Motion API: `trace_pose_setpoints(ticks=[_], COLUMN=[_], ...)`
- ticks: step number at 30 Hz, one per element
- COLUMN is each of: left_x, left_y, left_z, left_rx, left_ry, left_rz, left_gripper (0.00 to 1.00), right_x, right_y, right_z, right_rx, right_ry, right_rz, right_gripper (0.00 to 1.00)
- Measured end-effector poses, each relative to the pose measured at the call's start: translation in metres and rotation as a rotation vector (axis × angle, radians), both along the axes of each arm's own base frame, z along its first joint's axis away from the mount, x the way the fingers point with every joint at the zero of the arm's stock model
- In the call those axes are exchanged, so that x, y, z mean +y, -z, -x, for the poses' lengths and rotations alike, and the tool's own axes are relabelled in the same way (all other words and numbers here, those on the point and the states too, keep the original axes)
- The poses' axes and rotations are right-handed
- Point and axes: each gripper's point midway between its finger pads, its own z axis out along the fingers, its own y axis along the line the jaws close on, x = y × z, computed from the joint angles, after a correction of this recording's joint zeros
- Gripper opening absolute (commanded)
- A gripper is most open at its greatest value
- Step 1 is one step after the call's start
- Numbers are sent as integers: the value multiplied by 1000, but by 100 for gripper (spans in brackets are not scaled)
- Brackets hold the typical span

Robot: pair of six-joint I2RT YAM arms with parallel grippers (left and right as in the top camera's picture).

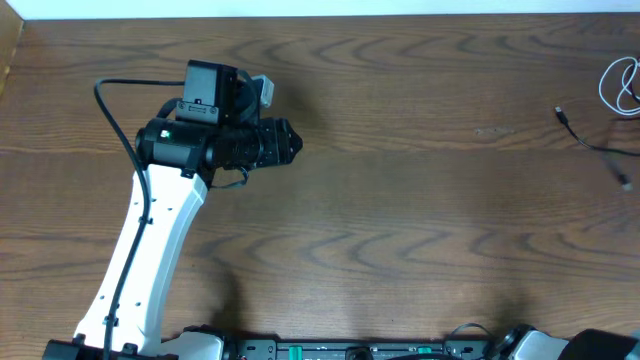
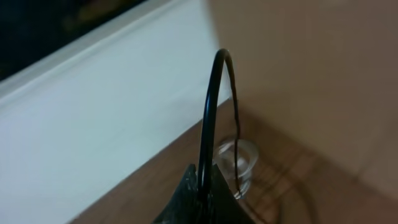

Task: Untangle cables

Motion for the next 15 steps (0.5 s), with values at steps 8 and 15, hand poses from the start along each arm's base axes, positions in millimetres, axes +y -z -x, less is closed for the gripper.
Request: trace_pose_setpoints(ticks=[8, 15], left_x=[-1, -1], left_y=[-2, -3], left_z=[-4, -5], left_rx=[-20, -26], left_ry=[0, 0], left_rz=[4, 5], left_gripper=[54, 54], right_x=[-85, -111], right_y=[55, 170], right_z=[-3, -21], right_rx=[97, 325], right_ry=[303, 341], right_rz=[24, -97], right_gripper=[9, 99])
